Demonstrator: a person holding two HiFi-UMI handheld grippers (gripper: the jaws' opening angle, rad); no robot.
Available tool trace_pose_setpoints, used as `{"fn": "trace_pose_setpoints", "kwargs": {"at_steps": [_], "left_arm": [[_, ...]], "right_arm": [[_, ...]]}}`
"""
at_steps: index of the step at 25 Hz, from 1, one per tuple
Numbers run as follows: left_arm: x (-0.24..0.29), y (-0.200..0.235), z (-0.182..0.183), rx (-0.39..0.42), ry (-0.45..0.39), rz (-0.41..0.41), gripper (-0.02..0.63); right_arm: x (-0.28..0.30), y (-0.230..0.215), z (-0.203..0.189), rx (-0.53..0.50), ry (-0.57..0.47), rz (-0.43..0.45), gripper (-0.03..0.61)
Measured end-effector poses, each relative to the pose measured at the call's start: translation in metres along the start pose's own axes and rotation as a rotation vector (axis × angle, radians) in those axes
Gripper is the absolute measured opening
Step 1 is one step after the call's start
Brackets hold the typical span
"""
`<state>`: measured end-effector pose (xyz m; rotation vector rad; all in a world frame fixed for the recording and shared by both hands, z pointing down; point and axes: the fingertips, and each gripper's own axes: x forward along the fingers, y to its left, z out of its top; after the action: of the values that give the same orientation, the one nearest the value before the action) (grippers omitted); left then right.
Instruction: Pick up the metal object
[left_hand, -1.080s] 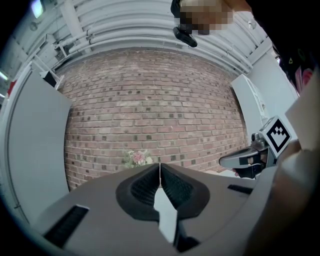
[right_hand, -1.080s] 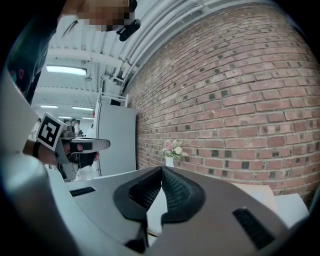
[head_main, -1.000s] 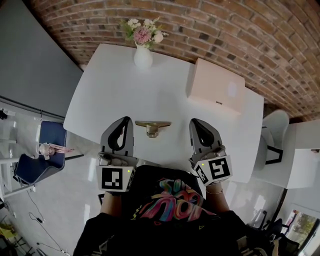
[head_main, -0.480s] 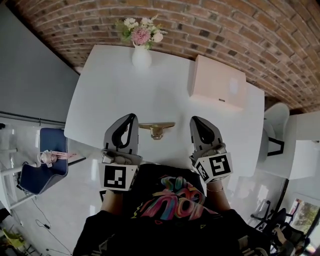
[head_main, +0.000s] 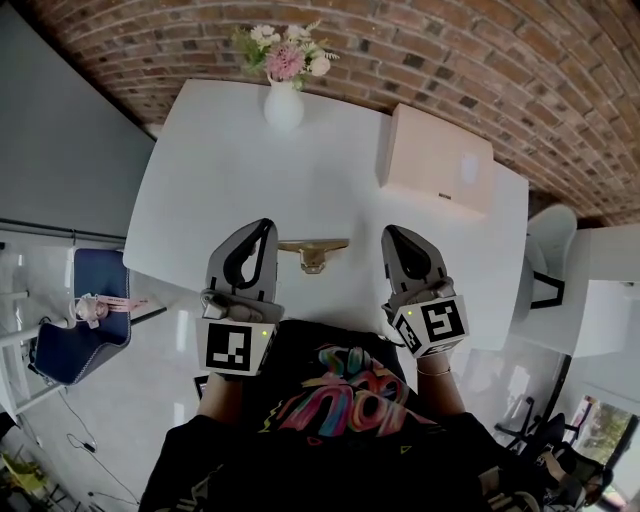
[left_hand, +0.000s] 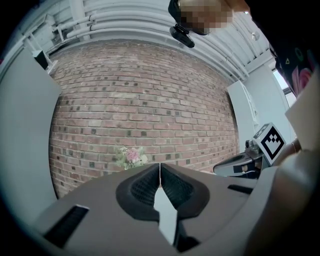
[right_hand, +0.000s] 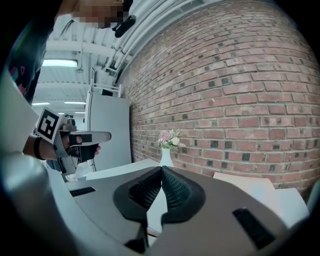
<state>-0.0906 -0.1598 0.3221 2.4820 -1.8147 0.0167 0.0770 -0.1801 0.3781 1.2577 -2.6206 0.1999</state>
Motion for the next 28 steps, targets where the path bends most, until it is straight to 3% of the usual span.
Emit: {"fn": "trace_pose_setpoints", "kwargs": {"at_steps": [12, 28], "left_arm": [[-0.007, 0.004, -0.013, -0.012, 0.022, 0.024, 0.029], [-0.011, -0.003, -0.034, -0.038, 0.060, 0.028, 0.029]], "right_arm": [[0.016, 0.013, -0.026, -0.015, 0.071, 0.092, 0.020], [0.038, 0.045, -0.112, -0.048, 0.191, 0.228, 0.020]]}}
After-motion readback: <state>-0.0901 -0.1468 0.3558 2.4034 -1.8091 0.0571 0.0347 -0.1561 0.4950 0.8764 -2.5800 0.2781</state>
